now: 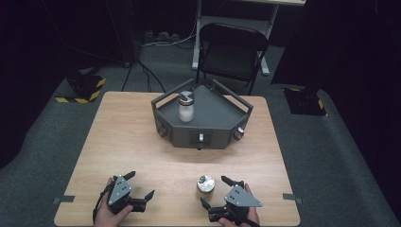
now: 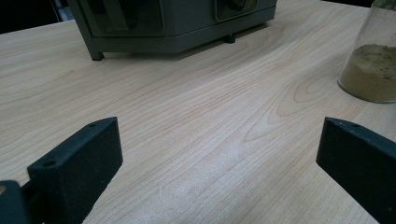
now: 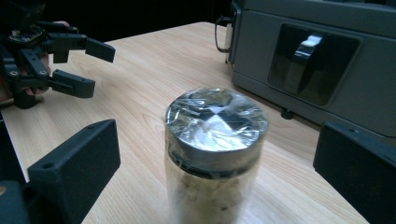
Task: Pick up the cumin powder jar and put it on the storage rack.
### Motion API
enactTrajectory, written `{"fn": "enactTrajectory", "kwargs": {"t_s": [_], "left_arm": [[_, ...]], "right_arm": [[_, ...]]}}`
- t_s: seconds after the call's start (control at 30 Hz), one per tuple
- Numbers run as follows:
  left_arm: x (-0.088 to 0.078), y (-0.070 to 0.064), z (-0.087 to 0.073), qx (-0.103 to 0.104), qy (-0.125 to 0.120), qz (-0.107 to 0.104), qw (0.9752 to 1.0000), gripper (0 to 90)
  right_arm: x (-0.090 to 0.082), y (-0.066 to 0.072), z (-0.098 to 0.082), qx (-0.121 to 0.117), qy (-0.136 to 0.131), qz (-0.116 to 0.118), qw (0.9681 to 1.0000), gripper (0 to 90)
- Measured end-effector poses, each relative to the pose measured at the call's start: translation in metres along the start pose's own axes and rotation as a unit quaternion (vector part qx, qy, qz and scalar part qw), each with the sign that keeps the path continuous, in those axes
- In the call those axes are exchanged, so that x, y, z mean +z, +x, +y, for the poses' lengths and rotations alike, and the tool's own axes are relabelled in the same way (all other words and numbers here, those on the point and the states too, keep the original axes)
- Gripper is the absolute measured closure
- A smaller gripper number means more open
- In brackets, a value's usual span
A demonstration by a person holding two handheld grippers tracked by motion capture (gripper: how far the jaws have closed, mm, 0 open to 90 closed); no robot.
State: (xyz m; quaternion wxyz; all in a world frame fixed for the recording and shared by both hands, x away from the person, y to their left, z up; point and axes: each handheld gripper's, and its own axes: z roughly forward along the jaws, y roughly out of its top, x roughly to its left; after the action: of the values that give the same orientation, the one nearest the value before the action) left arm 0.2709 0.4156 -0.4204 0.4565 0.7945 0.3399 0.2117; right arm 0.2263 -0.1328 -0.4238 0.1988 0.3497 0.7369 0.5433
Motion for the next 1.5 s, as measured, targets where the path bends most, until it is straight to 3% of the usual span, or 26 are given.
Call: {"fn": "enactTrajectory", "kwargs": {"t_s": [0.27,0.37,0.8,1.07,1.27,1.5], "left_arm": [[0.001,-0.001,0.001,0.003,0.003,0.0,1.0,0.6],[0.0,-0.001,0.001,0.004,0.003,-0.001,1.0,0.6],[0.0,0.0,0.0,-0.001,0.0,0.0,1.0,0.6],[0.0,0.0,0.0,0.0,0.0,0.0,1.0,0.6],[0.0,0.0,0.0,-0.001,0.001,0.001,1.0,0.6],[0.0,0.0,0.0,-0.002,0.001,0.001,1.0,0.6]], "right_arm": [[0.016,0.007,-0.007,0.018,0.003,-0.009,0.9998,1.2],[0.019,0.007,-0.01,0.026,0.002,-0.011,0.9996,6.4],[0.023,0.009,-0.024,0.034,-0.03,-0.016,0.9989,23.8],[0.023,0.012,-0.025,0.035,-0.04,-0.021,0.9984,28.0],[0.024,0.006,-0.028,0.054,-0.042,-0.013,0.9976,31.4],[0.025,0.006,-0.028,0.048,-0.038,-0.014,0.998,32.5]]}}
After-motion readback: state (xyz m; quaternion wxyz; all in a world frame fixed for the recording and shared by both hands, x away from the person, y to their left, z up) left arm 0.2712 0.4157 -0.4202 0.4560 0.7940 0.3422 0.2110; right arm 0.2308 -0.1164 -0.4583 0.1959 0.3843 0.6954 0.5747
